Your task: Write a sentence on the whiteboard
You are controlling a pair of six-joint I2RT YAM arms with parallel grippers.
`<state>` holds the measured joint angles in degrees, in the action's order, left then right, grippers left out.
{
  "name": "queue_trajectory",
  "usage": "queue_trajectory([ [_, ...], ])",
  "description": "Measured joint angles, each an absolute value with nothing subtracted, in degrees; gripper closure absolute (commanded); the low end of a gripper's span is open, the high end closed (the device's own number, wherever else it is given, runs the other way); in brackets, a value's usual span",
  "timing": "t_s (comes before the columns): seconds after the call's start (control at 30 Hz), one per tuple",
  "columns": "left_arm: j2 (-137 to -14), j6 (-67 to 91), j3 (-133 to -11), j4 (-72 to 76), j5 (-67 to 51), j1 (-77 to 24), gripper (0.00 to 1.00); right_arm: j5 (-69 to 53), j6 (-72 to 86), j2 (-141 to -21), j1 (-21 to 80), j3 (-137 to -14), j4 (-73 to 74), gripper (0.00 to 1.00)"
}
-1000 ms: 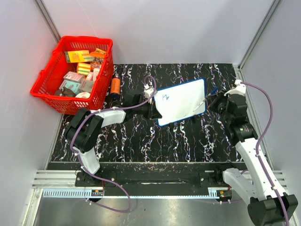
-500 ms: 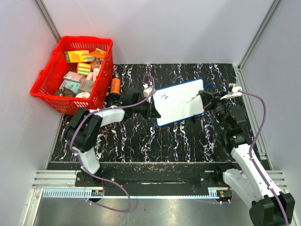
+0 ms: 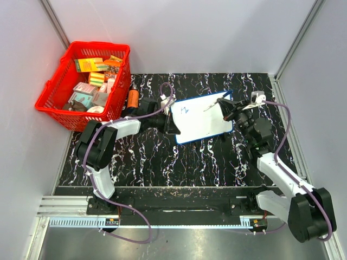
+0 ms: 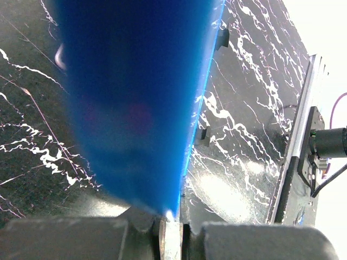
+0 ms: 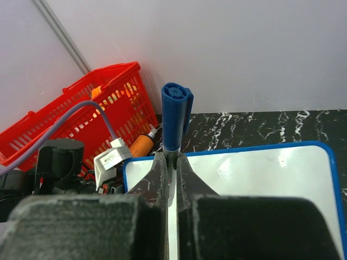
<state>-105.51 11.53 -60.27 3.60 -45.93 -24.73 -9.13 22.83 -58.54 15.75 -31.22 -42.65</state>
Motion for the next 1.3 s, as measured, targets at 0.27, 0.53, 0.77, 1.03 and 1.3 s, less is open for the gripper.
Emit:
queue_trajectory([
  [0.27, -105.60, 10.46, -60.64, 2.94, -46.00, -24.73, 1.00, -9.06, 22.70, -63.48, 19.84, -30.89, -49.47, 1.00],
  [0.53, -107.07, 10.57, -60.86, 3.66, -47.29, -24.73, 1.00, -8.40, 22.37, -69.43, 22.02, -29.93, -57.74, 1.00],
  [0.77, -107.94, 11.11, -61.17, 3.51, -48.45, -24.73, 1.00, -6.09, 20.01, -72.18, 23.88, -29.91, -61.19, 1.00],
  [1.03, -109.40, 11.70, -62.26, 2.92, -49.23, -24.71, 0.94, -3.88, 19.18, -72.64, 24.05, -29.91, -61.71, 1.00],
  [1.3, -109.21, 12.36, -62.06, 2.02, -46.13, -25.26, 0.65, -2.39, 18.79, -71.33, 24.08, -29.76, -60.60, 1.00],
])
